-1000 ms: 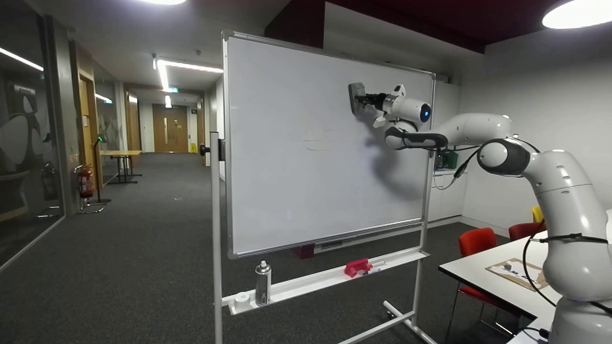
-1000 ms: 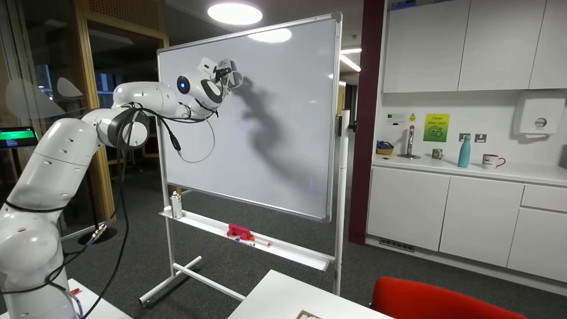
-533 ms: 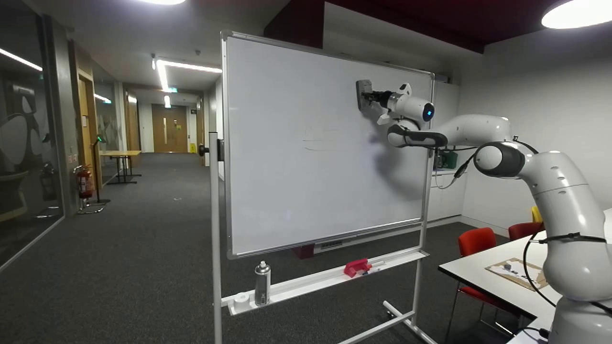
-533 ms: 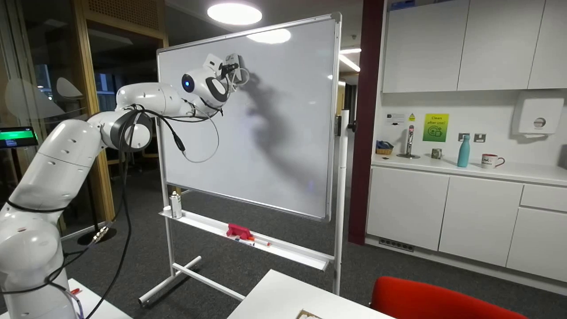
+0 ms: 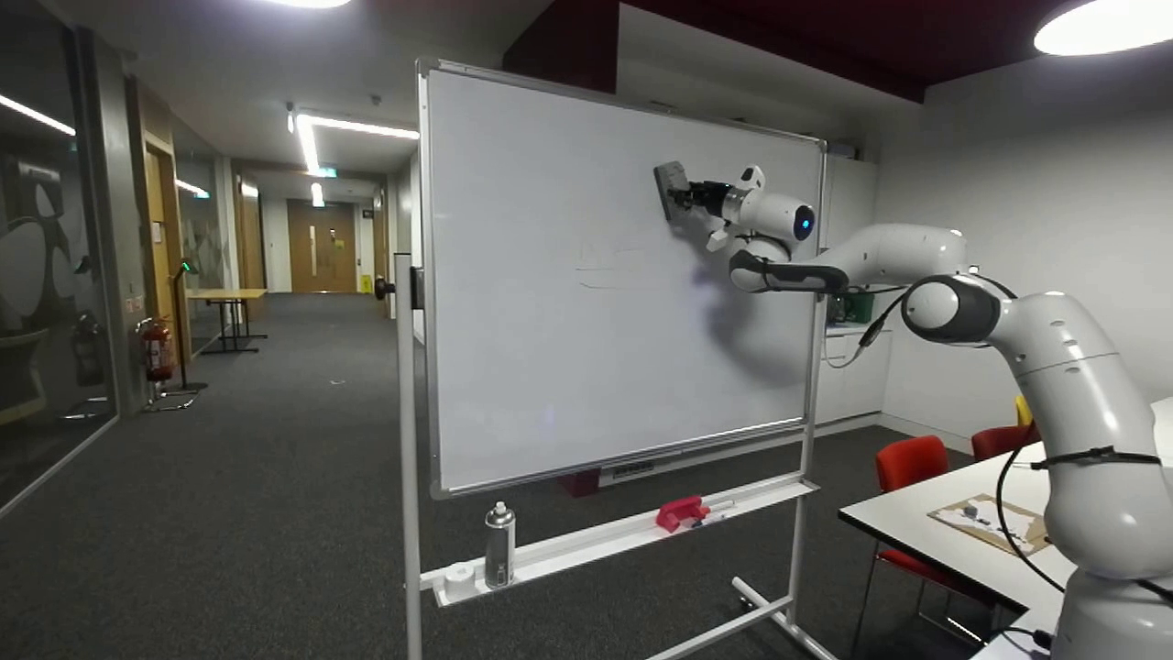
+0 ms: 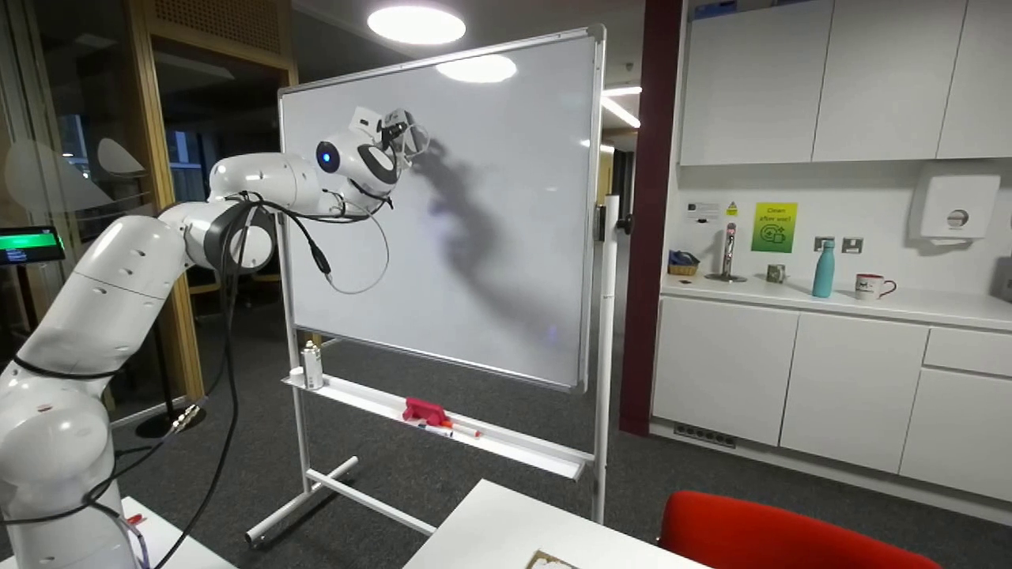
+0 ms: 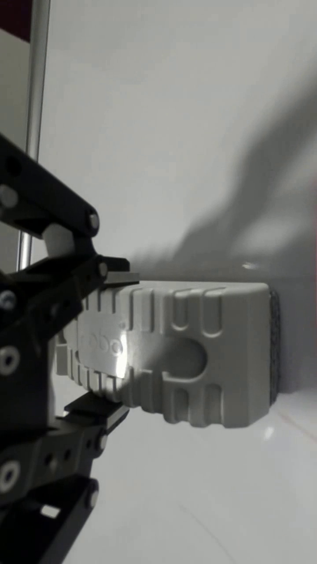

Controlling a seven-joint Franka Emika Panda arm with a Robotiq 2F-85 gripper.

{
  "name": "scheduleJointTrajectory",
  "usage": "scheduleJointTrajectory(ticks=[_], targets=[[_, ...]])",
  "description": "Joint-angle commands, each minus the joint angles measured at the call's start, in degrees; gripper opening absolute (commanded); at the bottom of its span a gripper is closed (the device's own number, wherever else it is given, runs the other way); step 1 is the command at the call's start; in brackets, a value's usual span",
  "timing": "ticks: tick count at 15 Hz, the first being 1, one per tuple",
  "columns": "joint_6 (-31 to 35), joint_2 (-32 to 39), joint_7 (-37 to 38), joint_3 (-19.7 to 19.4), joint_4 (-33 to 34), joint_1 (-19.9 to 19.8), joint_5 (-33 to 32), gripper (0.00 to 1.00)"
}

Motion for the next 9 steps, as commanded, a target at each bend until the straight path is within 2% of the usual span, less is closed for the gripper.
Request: scheduleJointTrajectory(ticks=[1, 9], targets=[[-3.14, 1.58, -2.01, 3.5, -3.9, 1.86, -7.32, 0.34], [-4.35, 1.72, -1.34, 8.79, -11.11, -0.23, -22.49, 0.34]])
